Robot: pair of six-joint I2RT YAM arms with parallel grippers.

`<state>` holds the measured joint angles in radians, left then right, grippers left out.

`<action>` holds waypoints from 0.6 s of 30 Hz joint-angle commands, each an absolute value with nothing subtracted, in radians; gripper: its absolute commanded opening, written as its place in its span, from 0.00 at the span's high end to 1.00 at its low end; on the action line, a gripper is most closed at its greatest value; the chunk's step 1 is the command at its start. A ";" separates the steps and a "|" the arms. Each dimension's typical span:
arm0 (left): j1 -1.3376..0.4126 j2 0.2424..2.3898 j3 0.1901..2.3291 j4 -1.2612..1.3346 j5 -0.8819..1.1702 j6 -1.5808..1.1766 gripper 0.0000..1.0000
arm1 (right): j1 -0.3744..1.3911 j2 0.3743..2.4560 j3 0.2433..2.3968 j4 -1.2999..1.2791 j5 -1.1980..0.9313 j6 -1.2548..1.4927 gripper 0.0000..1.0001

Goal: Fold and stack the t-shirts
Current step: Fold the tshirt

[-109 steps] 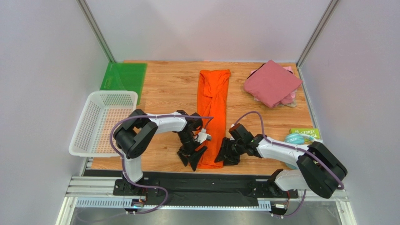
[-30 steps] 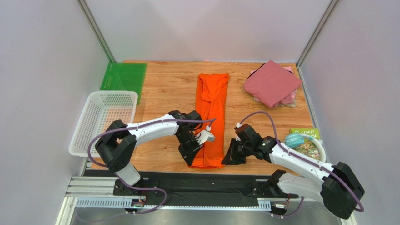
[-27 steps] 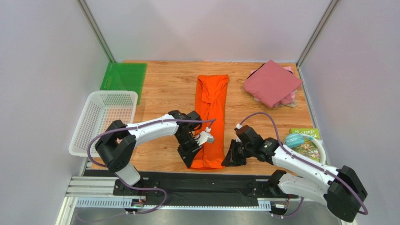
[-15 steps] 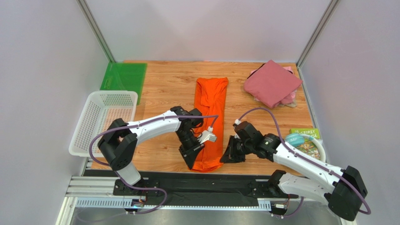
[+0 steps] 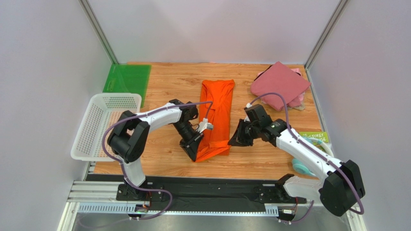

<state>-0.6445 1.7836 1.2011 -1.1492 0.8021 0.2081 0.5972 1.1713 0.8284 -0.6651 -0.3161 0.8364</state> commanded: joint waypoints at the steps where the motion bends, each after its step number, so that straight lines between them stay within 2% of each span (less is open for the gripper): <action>1: -0.627 1.831 1.172 -1.143 0.825 0.248 0.99 | 0.572 1.213 0.893 -0.655 -0.344 0.770 1.00; 7: -0.621 1.871 1.270 -1.140 0.805 0.238 0.99 | 0.557 1.299 0.916 -0.614 -0.365 0.750 1.00; 18: -0.581 2.064 1.655 -1.232 0.767 0.244 1.00 | 0.519 1.390 0.989 -0.591 -0.387 0.716 1.00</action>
<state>-0.5961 1.9907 1.5627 -1.1790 0.7753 0.2108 0.5442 1.3685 0.9188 -0.6403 -0.3634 0.7517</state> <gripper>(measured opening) 0.028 0.013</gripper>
